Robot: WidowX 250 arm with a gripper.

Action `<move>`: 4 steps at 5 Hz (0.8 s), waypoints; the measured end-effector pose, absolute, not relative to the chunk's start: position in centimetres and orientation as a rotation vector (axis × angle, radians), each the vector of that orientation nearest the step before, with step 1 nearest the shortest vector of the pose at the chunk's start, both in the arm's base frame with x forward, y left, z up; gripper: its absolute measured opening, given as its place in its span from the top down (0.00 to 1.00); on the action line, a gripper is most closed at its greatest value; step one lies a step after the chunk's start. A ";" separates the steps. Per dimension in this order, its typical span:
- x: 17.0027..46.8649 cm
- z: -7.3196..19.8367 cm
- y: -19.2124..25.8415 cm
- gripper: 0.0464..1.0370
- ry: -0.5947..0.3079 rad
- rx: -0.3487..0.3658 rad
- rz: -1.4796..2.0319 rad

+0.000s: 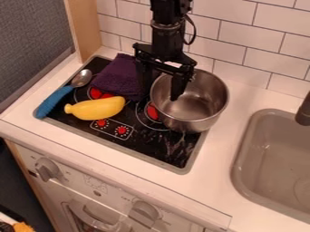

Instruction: Place the silver bowl on top of the purple cloth

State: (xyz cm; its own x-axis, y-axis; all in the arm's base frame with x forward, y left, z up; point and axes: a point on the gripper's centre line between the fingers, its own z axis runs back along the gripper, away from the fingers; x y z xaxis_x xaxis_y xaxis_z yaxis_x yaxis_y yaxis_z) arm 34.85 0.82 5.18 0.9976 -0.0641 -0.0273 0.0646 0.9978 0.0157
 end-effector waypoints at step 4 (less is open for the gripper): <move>34.8 4.2 0.9 0.97 0.011 0.012 0.001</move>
